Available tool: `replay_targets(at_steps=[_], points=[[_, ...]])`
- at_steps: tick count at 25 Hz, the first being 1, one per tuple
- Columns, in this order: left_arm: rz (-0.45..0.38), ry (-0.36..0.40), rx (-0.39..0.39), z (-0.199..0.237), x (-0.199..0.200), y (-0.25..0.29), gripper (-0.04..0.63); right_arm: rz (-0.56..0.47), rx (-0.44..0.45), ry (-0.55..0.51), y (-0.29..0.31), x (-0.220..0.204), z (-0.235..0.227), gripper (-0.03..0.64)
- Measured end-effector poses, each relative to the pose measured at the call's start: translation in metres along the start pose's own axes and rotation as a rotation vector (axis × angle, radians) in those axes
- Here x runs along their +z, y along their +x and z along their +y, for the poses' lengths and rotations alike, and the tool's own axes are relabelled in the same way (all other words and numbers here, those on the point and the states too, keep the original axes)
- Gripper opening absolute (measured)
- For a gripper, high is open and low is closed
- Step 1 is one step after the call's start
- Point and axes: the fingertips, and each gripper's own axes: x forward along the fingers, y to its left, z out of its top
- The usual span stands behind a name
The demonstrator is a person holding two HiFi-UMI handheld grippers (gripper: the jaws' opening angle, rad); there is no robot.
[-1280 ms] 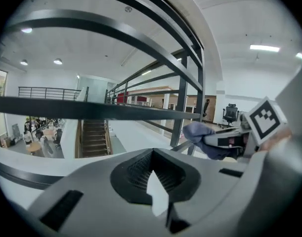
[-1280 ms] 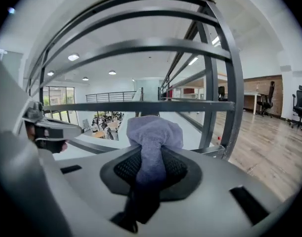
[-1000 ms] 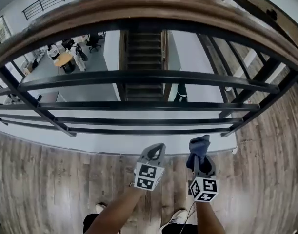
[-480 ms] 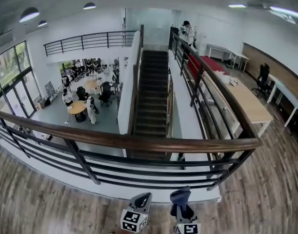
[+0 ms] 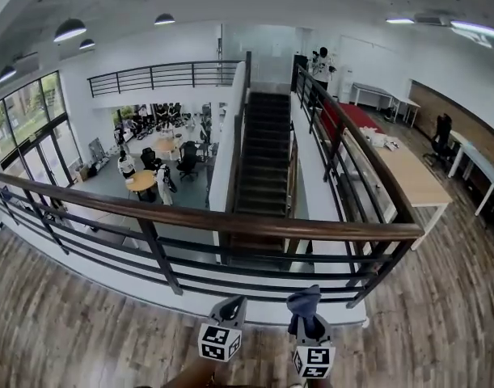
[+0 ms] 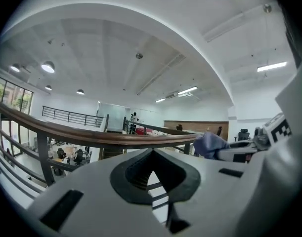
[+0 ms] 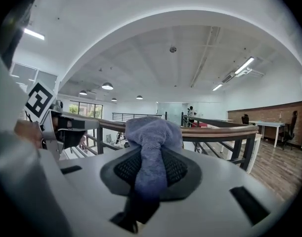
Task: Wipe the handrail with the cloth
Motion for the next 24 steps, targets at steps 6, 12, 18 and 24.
replay_targets(at_steps=[6,12,18,24], points=[[-0.035,0.001,0.014,-0.029,0.046,-0.011,-0.002,-0.036,0.008,-0.02,-0.019,0.04,-0.008,0.089],[-0.04,-0.031,0.029,-0.005,0.037,-0.002,-0.002,-0.039,0.036,-0.062,0.01,0.032,0.01,0.089],[-0.047,-0.108,0.057,0.026,-0.061,0.0,-0.002,-0.039,0.032,-0.072,0.029,-0.057,0.022,0.089],[-0.056,-0.07,0.084,0.069,-0.047,0.02,-0.002,-0.028,0.024,-0.083,0.073,-0.045,0.024,0.089]])
